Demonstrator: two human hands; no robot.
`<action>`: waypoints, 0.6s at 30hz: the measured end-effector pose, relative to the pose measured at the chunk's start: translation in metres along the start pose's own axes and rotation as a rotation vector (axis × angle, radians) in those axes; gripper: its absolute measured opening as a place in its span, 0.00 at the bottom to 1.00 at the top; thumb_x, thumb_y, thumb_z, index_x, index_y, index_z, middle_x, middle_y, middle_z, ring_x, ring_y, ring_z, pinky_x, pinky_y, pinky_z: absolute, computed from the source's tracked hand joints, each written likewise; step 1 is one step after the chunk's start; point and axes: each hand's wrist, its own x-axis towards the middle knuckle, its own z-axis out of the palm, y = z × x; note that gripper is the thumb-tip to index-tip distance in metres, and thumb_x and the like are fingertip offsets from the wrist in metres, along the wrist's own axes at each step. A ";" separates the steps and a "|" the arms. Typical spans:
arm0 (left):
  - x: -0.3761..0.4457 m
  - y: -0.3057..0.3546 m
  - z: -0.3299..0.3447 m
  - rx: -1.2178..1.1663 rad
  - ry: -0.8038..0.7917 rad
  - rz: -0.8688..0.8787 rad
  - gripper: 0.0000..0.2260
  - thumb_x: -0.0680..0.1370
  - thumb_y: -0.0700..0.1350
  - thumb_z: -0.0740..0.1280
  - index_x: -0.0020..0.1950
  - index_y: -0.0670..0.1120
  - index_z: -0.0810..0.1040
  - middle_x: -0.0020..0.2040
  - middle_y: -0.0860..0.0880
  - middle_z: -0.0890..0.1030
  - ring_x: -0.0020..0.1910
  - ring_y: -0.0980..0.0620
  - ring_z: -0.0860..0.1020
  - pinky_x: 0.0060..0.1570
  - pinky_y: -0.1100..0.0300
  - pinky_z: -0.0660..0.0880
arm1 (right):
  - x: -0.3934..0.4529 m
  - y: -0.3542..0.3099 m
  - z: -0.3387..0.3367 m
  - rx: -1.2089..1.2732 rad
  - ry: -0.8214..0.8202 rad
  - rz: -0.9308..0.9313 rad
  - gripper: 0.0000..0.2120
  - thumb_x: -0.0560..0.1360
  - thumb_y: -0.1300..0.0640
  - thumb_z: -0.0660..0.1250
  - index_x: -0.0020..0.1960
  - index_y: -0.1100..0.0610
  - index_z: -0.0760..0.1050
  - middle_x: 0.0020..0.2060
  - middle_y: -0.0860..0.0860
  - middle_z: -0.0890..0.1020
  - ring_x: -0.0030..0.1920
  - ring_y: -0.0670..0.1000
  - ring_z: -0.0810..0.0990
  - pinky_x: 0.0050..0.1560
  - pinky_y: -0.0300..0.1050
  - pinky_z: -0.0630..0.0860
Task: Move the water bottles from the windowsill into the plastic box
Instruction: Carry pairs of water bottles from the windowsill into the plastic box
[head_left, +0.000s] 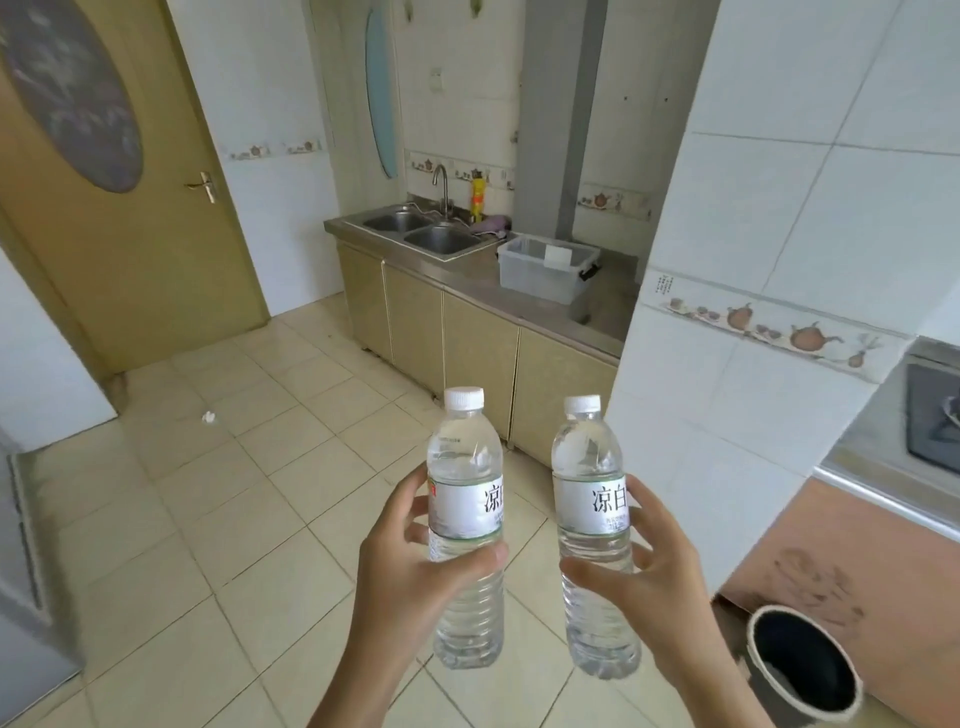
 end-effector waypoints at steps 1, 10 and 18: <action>0.024 0.000 0.008 0.007 0.002 0.000 0.38 0.53 0.54 0.81 0.62 0.65 0.75 0.50 0.59 0.84 0.45 0.58 0.82 0.39 0.66 0.76 | 0.025 0.002 0.001 -0.002 -0.014 0.005 0.40 0.57 0.66 0.81 0.54 0.31 0.70 0.45 0.31 0.81 0.43 0.37 0.82 0.33 0.28 0.75; 0.217 -0.010 0.049 0.026 0.032 -0.034 0.40 0.53 0.56 0.81 0.63 0.67 0.74 0.52 0.60 0.83 0.48 0.55 0.80 0.46 0.59 0.77 | 0.226 0.013 0.031 -0.032 -0.041 -0.005 0.40 0.58 0.67 0.81 0.50 0.26 0.72 0.45 0.35 0.83 0.43 0.41 0.83 0.37 0.34 0.77; 0.394 -0.045 0.044 -0.003 -0.006 -0.048 0.40 0.52 0.54 0.81 0.63 0.65 0.75 0.52 0.58 0.84 0.49 0.54 0.82 0.47 0.56 0.80 | 0.378 0.044 0.102 -0.026 -0.001 0.003 0.41 0.56 0.65 0.82 0.57 0.32 0.72 0.49 0.38 0.83 0.46 0.43 0.84 0.41 0.37 0.79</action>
